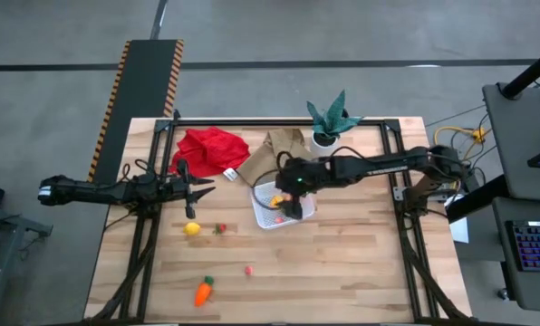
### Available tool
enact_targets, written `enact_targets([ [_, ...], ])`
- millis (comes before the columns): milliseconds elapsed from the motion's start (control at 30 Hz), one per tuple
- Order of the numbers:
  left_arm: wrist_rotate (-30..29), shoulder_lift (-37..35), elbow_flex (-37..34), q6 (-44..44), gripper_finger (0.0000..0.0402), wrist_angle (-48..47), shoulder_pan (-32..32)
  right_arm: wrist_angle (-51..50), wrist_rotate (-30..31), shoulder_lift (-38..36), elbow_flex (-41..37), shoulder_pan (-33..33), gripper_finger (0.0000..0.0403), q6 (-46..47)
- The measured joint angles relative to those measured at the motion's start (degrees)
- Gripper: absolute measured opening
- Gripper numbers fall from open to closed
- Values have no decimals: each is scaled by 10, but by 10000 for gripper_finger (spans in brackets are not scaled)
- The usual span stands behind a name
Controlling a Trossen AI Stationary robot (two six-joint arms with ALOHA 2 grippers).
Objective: Pick and placing Produce into tupperware
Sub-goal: Put the lemon into the white bin
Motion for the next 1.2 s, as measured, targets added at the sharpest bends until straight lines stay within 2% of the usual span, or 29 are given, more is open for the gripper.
enact_targets([
  [100,0,-2,0,-12,80,1,0,115,-96,-32,-29,9,274,-42],
  [167,0,-2,0,-31,80,2,0,163,-118,-57,-52,13,264,-60],
  [233,0,-3,0,-48,80,2,0,174,-99,-90,-79,15,254,-65],
  [433,0,0,0,-58,80,1,0,177,49,-217,-197,29,231,-40],
  [733,0,6,0,-59,80,1,0,192,176,-456,-368,128,206,21],
  [867,0,10,0,-59,80,1,0,219,189,-535,-431,155,188,14],
  [1000,0,12,0,-59,80,1,0,264,191,-585,-490,154,156,-6],
  [1133,0,10,0,-59,80,1,0,315,142,-600,-526,119,93,-51],
  [1200,0,9,0,-59,80,2,0,317,138,-605,-530,99,52,-65],
])
